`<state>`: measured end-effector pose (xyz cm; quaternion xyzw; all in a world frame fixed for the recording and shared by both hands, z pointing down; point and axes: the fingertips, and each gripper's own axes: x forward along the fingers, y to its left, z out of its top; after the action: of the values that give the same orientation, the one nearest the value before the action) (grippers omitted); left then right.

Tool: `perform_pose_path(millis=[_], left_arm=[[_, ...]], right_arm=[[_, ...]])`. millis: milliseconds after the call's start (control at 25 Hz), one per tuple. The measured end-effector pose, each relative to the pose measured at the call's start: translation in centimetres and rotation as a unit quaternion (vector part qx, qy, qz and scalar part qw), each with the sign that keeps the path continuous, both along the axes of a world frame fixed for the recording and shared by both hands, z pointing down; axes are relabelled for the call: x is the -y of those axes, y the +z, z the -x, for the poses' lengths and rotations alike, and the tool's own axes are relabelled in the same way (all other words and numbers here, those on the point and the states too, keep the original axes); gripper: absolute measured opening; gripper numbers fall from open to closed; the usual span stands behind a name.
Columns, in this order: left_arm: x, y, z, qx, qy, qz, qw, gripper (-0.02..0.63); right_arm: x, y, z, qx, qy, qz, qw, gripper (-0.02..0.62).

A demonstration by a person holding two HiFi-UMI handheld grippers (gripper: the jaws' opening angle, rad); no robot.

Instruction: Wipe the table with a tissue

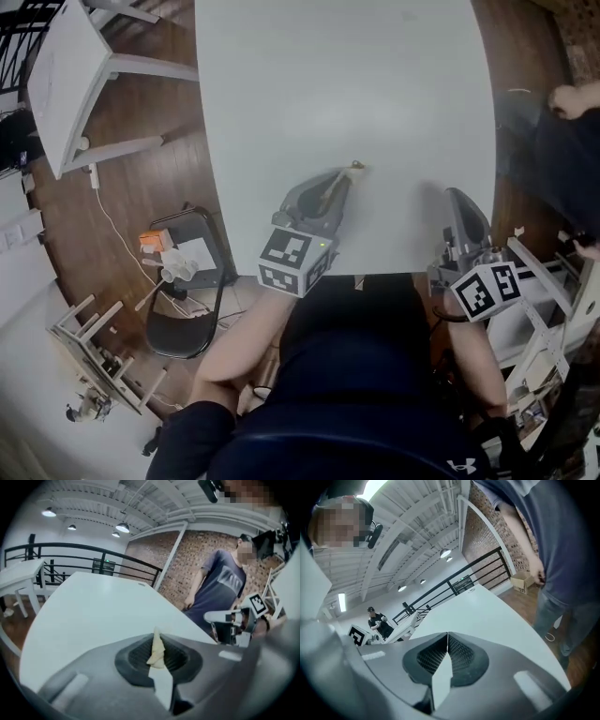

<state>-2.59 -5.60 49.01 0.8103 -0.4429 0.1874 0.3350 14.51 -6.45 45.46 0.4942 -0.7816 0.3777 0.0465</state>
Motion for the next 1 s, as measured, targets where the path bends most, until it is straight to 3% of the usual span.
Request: perform_pose_path(millis=[120, 200, 520, 1000], left_arm=[[0.9, 2.6, -1.2, 0.069, 0.029, 0.01, 0.9972, 0.02], [1.2, 3.8, -2.5, 0.088, 0.051, 0.023, 0.9946, 0.02], [1.0, 6.5, -5.4, 0.115, 0.085, 0.067, 0.9875, 0.02], [0.8, 7.4, -4.2, 0.124, 0.075, 0.09, 0.9854, 0.02]], right_arm=[[0.1, 1.0, -0.6, 0.004, 0.004, 0.012, 1.0, 0.012], [0.1, 1.7, -1.0, 0.006, 0.005, 0.02, 1.0, 0.012], [0.4, 3.2, -1.9, 0.018, 0.008, 0.036, 0.999, 0.012], [0.8, 3.9, -1.6, 0.02, -0.002, 0.047, 0.999, 0.012]])
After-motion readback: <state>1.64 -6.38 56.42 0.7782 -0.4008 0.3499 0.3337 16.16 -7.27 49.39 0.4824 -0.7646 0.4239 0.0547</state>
